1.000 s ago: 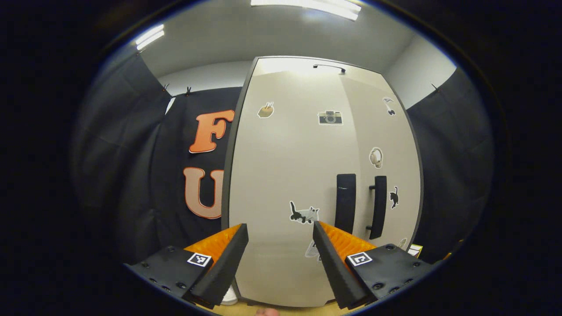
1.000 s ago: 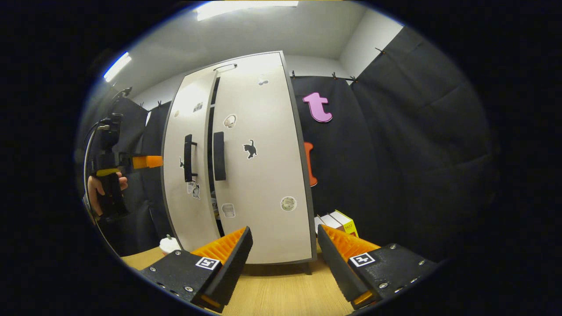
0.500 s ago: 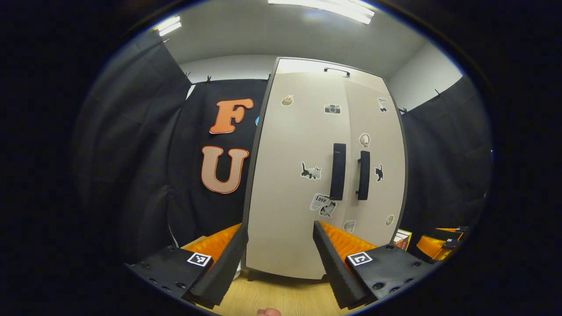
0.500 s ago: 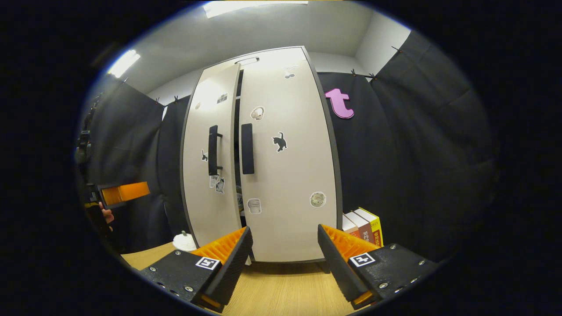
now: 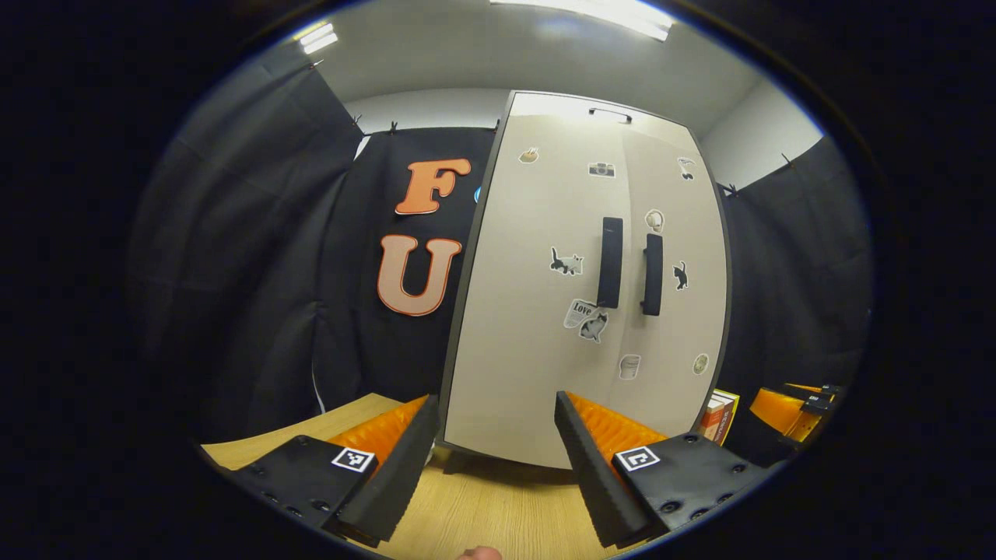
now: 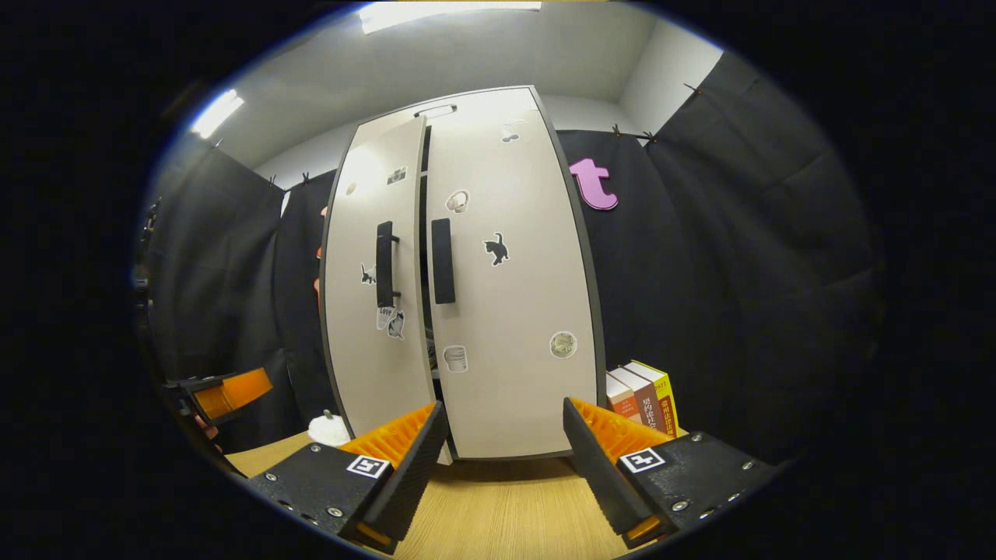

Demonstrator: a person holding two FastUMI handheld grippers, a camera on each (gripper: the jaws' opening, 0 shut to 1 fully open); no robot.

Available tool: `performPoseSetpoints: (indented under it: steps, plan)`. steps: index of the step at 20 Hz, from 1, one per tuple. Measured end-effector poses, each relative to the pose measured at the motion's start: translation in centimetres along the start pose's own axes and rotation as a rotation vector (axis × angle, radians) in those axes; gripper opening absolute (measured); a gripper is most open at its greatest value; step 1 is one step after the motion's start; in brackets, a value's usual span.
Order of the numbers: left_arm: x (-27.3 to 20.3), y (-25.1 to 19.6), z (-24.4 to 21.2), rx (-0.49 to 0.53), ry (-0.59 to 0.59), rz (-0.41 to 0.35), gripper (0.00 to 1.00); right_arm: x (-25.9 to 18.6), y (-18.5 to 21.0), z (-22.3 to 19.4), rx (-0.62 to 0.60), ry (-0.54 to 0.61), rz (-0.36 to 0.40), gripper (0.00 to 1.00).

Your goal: Grab one shoe with the right hand and put it into the shoe cabinet, grab the other shoe with the left hand and put it into the shoe cabinet; then close the right door with the right hand and the left door with the left hand.

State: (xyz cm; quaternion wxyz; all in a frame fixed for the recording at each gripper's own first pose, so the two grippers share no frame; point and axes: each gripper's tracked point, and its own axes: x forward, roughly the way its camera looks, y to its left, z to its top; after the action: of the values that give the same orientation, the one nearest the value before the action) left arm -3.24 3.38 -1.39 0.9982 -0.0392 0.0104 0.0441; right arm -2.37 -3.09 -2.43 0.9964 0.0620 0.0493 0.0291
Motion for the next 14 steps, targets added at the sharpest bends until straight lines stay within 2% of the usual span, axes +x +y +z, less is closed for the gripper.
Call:
performPoseSetpoints:
  steps: [7, 14]
  plan:
    - [0.86, -0.47, 0.23, 0.010, -0.004, -0.022, 0.96, 0.00, -1.02, 1.03, 0.011, -0.021, -0.024, 0.92]
    - [0.90, -0.80, -0.03, 0.017, 0.006, -0.030, 0.97, 0.27, -0.39, 0.65, 0.016, -0.008, -0.005, 0.92]
